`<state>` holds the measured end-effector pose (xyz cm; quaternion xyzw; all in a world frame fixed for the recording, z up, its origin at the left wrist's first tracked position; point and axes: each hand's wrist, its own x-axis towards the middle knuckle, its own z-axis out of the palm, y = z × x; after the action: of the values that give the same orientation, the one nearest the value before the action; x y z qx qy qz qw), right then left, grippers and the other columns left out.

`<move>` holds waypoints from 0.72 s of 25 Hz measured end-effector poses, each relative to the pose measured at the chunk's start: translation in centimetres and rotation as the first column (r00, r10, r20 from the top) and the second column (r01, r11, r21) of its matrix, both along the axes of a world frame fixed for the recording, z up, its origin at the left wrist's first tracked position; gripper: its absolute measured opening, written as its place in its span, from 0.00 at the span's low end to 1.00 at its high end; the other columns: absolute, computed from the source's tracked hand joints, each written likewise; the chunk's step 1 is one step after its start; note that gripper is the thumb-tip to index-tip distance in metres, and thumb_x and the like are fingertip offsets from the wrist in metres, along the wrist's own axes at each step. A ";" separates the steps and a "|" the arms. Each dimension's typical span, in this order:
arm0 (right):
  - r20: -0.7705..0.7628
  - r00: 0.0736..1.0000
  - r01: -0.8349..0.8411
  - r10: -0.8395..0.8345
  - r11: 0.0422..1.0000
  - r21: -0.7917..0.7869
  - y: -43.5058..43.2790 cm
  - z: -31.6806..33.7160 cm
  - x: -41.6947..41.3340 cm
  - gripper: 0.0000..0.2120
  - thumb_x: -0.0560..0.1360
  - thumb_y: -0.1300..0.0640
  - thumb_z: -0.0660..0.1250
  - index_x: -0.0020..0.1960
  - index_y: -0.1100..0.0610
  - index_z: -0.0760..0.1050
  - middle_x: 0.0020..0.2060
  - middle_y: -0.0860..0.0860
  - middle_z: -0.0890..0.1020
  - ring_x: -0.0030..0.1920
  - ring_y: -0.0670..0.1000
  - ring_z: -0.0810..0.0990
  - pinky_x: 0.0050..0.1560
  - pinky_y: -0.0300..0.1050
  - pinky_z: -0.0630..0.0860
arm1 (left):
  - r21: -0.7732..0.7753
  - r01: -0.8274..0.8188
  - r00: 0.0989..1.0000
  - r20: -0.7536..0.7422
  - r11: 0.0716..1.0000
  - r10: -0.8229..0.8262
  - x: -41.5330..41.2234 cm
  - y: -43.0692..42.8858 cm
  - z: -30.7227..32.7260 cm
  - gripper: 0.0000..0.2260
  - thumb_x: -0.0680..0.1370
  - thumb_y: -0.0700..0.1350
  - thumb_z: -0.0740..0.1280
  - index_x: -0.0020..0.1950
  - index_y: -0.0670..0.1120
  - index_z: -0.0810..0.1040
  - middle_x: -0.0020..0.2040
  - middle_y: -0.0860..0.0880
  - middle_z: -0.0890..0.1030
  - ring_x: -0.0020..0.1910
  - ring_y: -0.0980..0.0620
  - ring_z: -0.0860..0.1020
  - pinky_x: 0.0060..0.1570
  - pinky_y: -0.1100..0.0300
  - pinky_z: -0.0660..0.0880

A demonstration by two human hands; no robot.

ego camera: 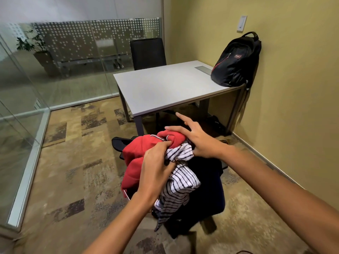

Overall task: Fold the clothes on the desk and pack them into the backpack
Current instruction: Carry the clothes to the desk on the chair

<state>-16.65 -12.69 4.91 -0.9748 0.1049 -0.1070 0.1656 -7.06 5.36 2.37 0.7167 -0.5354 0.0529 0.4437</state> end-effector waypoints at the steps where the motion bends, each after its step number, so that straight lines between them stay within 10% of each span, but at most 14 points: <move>1: 0.030 0.999 0.009 -0.011 0.999 0.042 -0.1 -1.0 -0.1 0.41 0.70 0.50 0.76 0.74 0.35 0.56 0.77 0.44 0.44 0.73 0.58 0.55 0.71 0.62 0.63 | 0.006 -0.003 1.000 -0.005 1.000 0.003 0.2 0.0 -0.1 0.21 0.70 0.44 0.69 0.62 0.43 0.75 0.58 0.53 0.79 0.58 0.54 0.76 0.56 0.60 0.71; 8: -0.007 0.972 0.231 -0.236 0.955 -0.186 0.1 -4.2 -1.8 0.37 0.72 0.38 0.68 0.73 0.29 0.48 0.78 0.45 0.46 0.77 0.58 0.47 0.69 0.75 0.48 | 0.100 0.001 0.998 0.066 0.995 -0.008 0.8 -0.6 -1.2 0.24 0.68 0.41 0.74 0.63 0.43 0.75 0.57 0.49 0.80 0.56 0.48 0.78 0.56 0.55 0.73; 18: -0.069 0.985 0.128 -0.158 0.936 -0.328 0.2 -5.1 -1.4 0.33 0.71 0.52 0.71 0.70 0.38 0.57 0.66 0.52 0.66 0.57 0.57 0.68 0.50 0.56 0.70 | 0.121 0.067 0.977 0.192 0.990 -0.090 1.1 -0.1 -3.6 0.26 0.64 0.42 0.76 0.60 0.47 0.72 0.56 0.50 0.80 0.53 0.52 0.75 0.54 0.57 0.67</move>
<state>-18.00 -12.52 -0.15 -0.9824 0.1644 -0.0884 -0.0092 -5.95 5.24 -1.20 0.7103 -0.6068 0.0754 0.3486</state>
